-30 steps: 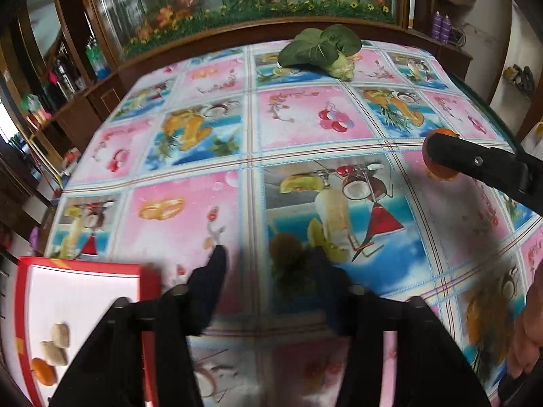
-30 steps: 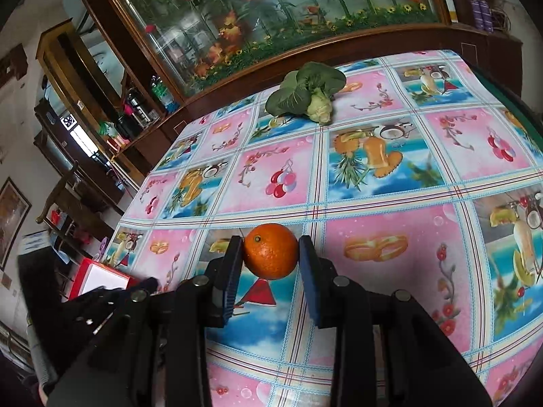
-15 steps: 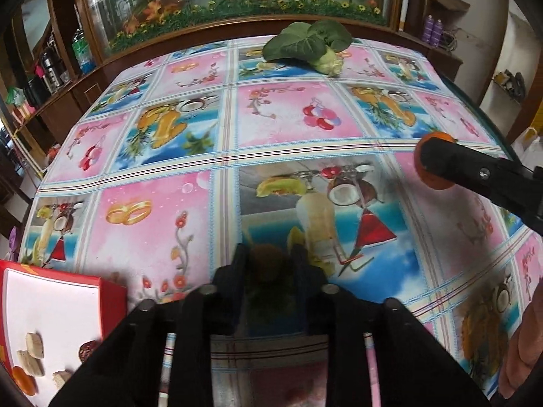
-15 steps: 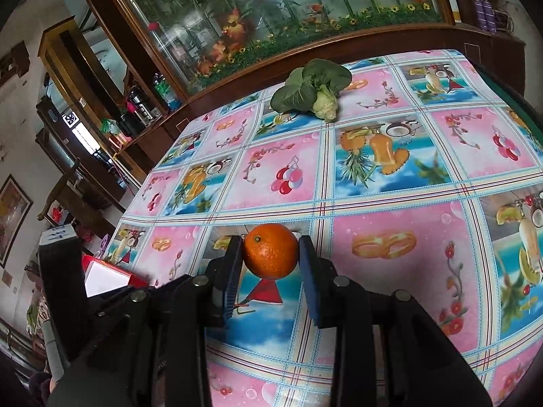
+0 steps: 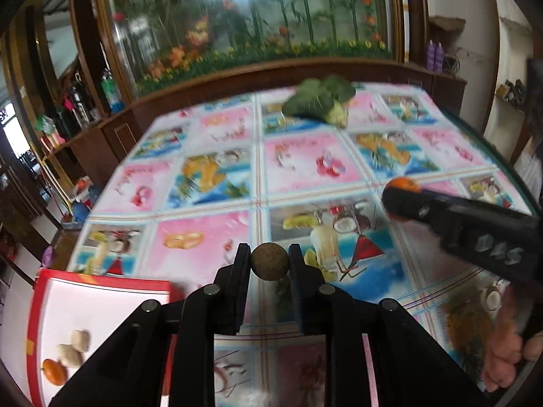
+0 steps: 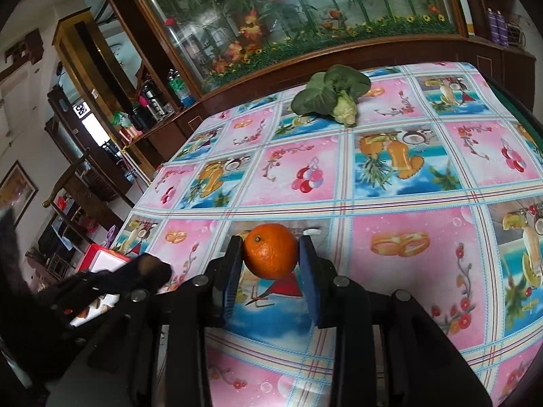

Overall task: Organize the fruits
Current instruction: 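Grasp a tangerine with the right tool while the left grasps a brown kiwi, then carry the tangerine and kiwi into the white tray and open both tools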

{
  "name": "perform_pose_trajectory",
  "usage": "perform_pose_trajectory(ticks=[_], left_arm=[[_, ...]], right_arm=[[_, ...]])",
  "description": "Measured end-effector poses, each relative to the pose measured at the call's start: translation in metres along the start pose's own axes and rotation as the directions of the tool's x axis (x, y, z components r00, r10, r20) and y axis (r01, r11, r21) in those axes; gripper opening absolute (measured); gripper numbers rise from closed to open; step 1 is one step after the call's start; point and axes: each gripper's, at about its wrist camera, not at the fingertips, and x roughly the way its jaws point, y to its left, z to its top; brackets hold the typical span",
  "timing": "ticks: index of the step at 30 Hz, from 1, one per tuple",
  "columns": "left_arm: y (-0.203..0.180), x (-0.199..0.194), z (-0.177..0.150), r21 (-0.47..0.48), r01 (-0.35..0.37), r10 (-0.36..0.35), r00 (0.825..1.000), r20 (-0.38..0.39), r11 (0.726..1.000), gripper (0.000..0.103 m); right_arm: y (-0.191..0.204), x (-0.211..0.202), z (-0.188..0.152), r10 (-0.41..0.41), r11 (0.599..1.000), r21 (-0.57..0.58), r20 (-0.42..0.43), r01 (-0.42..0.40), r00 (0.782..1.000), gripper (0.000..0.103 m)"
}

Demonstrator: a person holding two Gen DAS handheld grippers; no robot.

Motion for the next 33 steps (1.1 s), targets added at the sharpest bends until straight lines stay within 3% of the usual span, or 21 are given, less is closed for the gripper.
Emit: perform_pose_trajectory(ticks=[13,26,33], left_arm=[[0.019,-0.053,-0.013,-0.028,-0.037,0.04,0.993,0.113,0.999,0.021],[0.053,-0.069,-0.033,-0.087,-0.027,0.037,0.992,0.124,0.996,0.021],[0.11,-0.076,-0.06,-0.172,-0.07,0.087,0.992,0.094,0.983,0.021]], right_arm=[[0.029,-0.016,-0.011,0.067,0.994,-0.097,0.099,-0.057,0.993,0.035],[0.043,-0.005,-0.025,0.03,0.994,-0.105,0.076,-0.022,0.997,0.035],[0.087,-0.003,-0.044,0.126,0.987,-0.109,0.043,-0.121,0.991,0.036]])
